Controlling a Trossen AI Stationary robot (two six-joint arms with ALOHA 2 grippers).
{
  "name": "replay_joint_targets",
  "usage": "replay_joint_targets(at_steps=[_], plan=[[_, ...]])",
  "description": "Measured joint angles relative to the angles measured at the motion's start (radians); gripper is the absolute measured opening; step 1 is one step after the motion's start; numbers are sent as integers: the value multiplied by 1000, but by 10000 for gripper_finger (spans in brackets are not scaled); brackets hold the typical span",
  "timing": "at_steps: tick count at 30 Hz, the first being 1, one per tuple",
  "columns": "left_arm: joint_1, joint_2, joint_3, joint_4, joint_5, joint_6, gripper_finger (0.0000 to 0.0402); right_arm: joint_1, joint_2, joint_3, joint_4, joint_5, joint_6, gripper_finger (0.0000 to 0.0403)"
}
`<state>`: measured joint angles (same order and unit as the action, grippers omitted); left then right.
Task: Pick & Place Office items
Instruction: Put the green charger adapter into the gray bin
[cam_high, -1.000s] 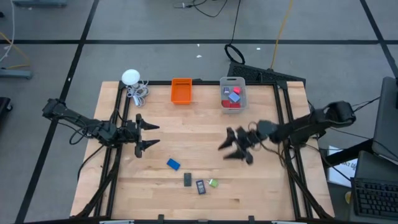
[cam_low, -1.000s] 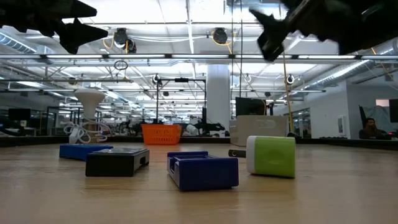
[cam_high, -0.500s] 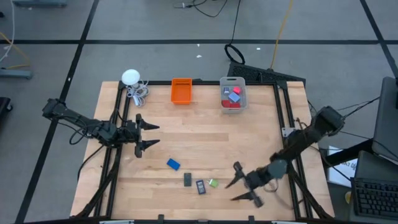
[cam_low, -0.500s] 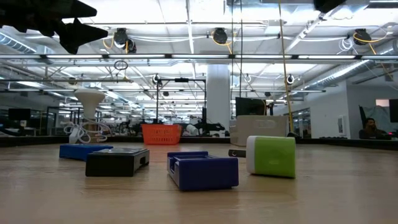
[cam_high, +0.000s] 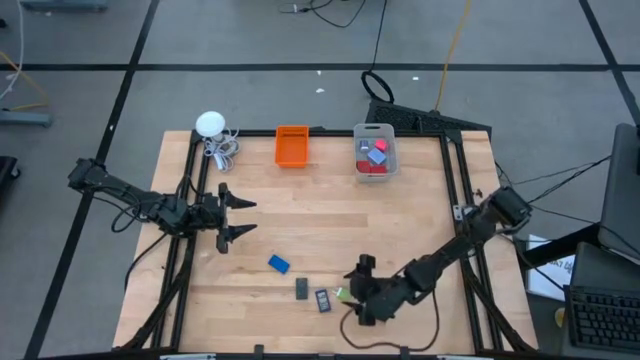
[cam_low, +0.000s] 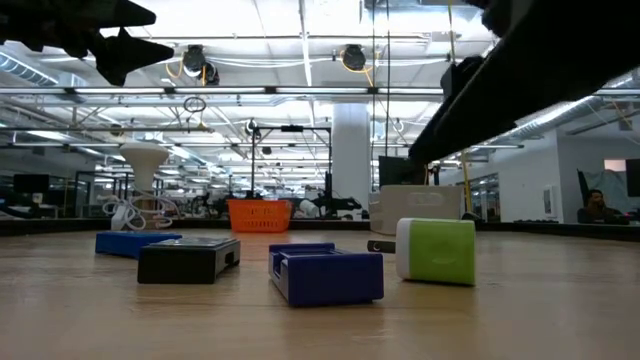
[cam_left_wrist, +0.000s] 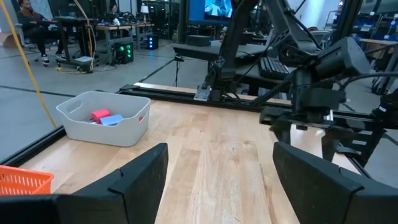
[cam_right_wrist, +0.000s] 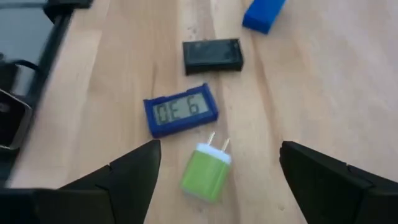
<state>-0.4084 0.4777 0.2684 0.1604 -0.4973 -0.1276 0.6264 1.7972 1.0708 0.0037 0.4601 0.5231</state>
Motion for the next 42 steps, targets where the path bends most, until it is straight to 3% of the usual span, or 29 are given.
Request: replay_joint_targets(at_steps=[5,13,33,42], plan=[[0,0,0,0,0,0,292,-35,4,-29,-7,-97,117,314],[0,0,0,0,0,0,292,-33,102,-32,108,-122,77,314],[0,0,0,0,0,0,292,-83,137,-34,93,-67,14,312],[0,0,0,0,0,0,292,-98,137,-33,93,-104,-42,279]])
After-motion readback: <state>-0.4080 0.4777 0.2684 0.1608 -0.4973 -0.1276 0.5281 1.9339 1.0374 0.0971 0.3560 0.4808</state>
